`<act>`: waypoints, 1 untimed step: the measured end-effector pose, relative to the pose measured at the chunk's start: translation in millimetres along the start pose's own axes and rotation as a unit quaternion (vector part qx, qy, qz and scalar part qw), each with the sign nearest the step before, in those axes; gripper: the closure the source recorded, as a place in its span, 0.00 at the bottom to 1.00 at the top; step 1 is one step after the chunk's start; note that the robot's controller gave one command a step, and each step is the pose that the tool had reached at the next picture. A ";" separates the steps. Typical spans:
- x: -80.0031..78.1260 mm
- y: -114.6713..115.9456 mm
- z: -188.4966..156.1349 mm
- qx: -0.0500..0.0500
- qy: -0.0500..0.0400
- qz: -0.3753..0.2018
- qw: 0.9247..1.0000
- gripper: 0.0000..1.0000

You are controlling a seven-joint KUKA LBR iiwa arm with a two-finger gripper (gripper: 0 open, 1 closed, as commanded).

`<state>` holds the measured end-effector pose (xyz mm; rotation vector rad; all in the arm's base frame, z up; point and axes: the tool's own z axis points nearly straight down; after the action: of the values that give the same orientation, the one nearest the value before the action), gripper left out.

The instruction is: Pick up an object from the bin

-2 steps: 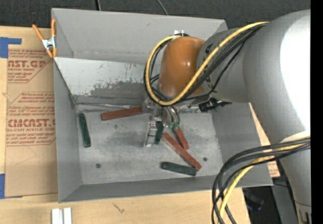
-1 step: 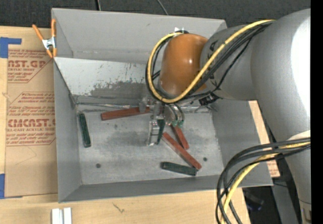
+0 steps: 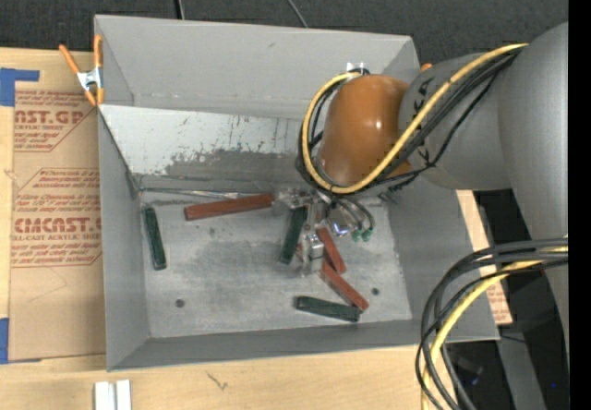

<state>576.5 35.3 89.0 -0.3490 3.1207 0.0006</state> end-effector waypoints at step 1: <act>4.8 -12.3 0.0 0.000 0.001 0.004 1.000 0.00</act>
Offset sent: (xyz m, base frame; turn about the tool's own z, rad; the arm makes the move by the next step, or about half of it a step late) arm -0.0075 -0.0662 -0.0190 -0.4509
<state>574.5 22.2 89.0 -0.3363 3.1235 0.0006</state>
